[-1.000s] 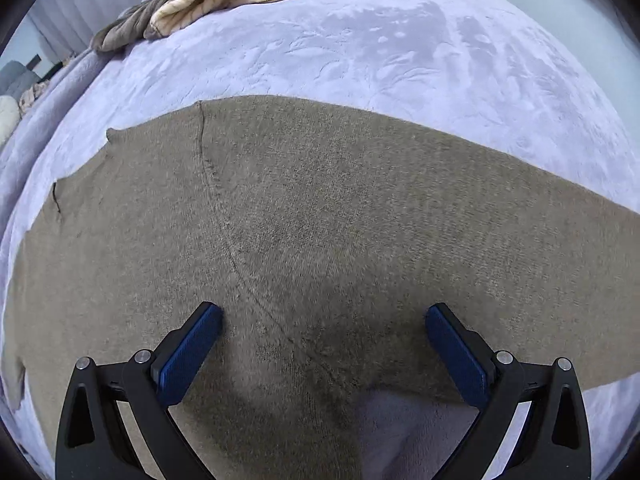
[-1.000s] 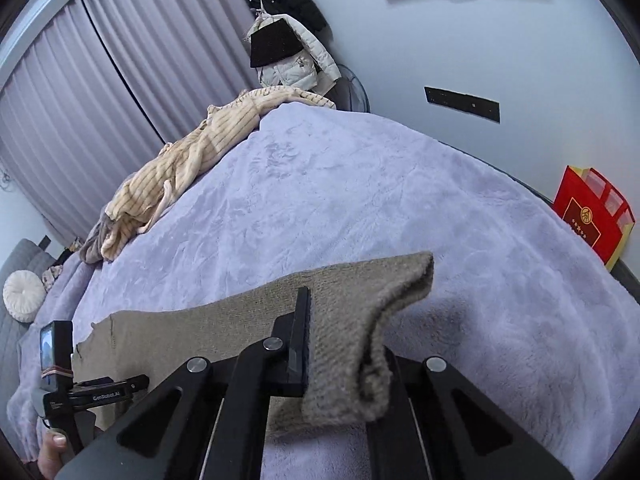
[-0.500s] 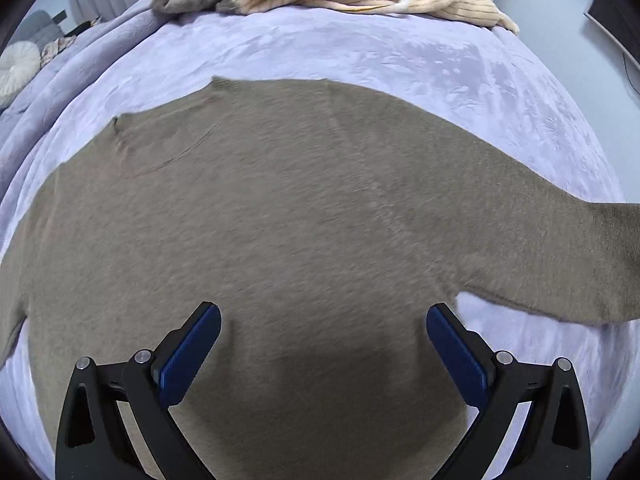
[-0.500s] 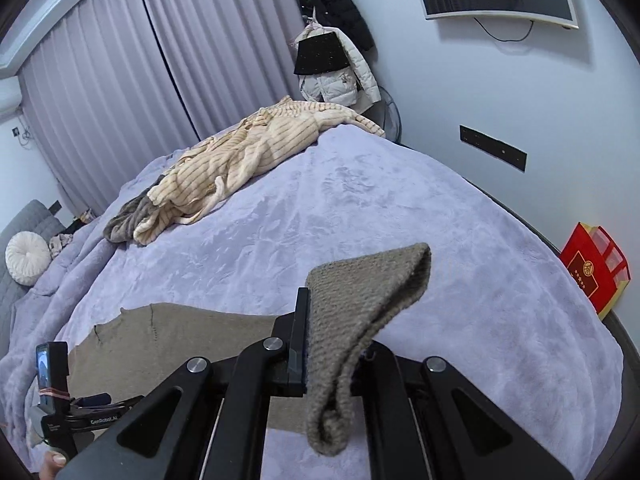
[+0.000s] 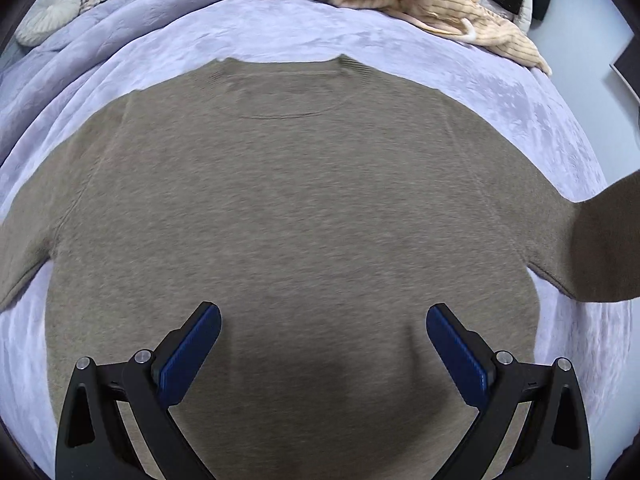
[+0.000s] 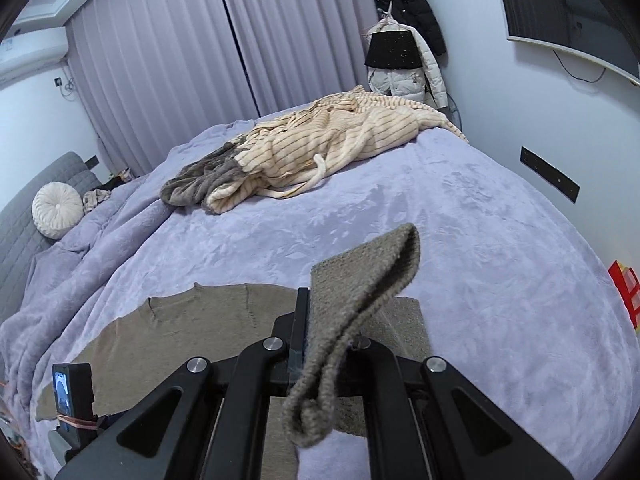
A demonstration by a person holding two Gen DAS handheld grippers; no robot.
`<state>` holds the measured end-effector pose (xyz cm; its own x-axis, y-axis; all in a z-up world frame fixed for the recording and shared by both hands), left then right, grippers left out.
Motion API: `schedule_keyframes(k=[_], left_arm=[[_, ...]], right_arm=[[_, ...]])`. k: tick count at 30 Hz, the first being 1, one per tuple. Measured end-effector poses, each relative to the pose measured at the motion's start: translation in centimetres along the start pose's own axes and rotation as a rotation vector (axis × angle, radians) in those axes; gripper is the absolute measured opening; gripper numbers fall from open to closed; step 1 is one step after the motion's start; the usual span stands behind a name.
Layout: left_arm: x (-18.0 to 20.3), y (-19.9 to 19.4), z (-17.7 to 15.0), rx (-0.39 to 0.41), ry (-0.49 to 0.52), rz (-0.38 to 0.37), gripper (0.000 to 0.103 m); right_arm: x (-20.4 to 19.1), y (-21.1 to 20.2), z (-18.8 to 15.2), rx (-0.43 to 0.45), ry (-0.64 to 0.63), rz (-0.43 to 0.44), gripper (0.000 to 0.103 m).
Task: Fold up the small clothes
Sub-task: 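Carry the sleeve across the sweater body and lay it down with the right gripper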
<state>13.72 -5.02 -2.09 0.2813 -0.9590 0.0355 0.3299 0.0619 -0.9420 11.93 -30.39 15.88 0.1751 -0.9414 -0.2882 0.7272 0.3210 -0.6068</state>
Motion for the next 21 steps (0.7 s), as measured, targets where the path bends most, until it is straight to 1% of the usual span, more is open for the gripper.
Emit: schedule_keyframes(k=[8,13,17,21], left_arm=[[-4.3,0.0,-0.5,-0.002,-0.032,-0.006,0.103],[-7.5,-0.3,-0.6,0.01,-0.043,0.0,0.103],[-10.3,-0.5,-0.9,0.008,-0.08,-0.009,0.103],[-12.6,-0.6,-1.1,0.025,-0.106,0.001,0.103]], right_arm=[[-8.1,4.0,-2.0,-0.057,-0.115,-0.012,0.005],[-12.7,6.2,-4.0,-0.097,-0.164,0.003,0.005],[-16.0,7.8,-5.6,-0.129,-0.198,0.016,0.005],[-19.3,9.2,-6.9,-0.157,-0.248,0.036,0.005]])
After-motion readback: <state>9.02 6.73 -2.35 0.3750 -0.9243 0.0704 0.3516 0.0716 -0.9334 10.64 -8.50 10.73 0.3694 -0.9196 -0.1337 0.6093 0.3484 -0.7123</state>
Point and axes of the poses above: each gripper's, at about its wrist camera, not at the fingertips, and y roughly the way its jaws point, x to its right, z to its top, the point moved 7 cm from there along y, roughly the way its jaws point, and after that the axes turned 7 degrees about z, right-handed, at the moved point
